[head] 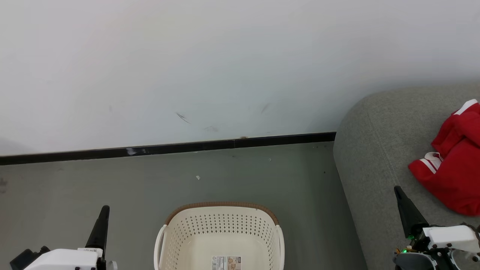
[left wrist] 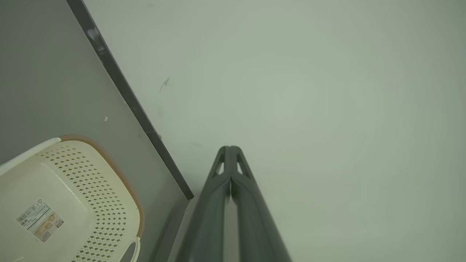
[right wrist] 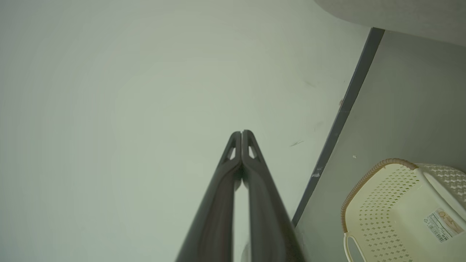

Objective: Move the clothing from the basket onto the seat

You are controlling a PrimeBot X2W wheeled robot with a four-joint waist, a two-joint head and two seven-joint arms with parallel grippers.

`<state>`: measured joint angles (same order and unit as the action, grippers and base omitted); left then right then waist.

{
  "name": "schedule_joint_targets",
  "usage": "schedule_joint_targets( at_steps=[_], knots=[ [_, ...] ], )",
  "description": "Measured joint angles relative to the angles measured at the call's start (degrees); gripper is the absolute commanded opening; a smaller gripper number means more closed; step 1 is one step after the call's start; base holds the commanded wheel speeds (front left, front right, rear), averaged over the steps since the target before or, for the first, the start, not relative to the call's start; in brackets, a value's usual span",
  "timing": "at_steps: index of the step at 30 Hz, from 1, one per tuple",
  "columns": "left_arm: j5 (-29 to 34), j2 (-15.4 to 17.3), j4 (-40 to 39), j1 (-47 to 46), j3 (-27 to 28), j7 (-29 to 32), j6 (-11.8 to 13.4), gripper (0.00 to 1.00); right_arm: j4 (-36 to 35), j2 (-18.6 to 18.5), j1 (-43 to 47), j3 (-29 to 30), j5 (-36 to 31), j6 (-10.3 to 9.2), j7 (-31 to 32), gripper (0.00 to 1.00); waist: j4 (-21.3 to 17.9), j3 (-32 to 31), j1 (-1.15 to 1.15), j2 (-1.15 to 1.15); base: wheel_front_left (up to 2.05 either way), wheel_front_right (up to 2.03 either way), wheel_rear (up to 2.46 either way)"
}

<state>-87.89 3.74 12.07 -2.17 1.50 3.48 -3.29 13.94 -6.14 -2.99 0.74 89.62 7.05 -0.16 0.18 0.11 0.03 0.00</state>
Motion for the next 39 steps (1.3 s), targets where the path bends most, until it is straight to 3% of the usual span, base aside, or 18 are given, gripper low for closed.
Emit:
schedule_joint_targets(
  at_steps=[11, 39],
  knots=[
    [-5.04, -0.93, 0.25, -0.90, 1.74, 1.58, -0.99, 0.00, 1.18, -0.04, -0.16, 0.55, 7.58, 0.00, 1.24, 0.00, -0.18, -0.16, 0.00, 0.00, 0.00, 0.00, 0.00],
    [-5.23, -1.04, 0.69, -0.90, 1.81, 1.58, -1.38, 0.00, 1.37, -0.11, -0.99, 0.55, 7.68, 0.01, 1.24, 0.00, -0.19, -0.16, -0.01, 0.00, 0.00, 0.00, 0.00]
  ],
)
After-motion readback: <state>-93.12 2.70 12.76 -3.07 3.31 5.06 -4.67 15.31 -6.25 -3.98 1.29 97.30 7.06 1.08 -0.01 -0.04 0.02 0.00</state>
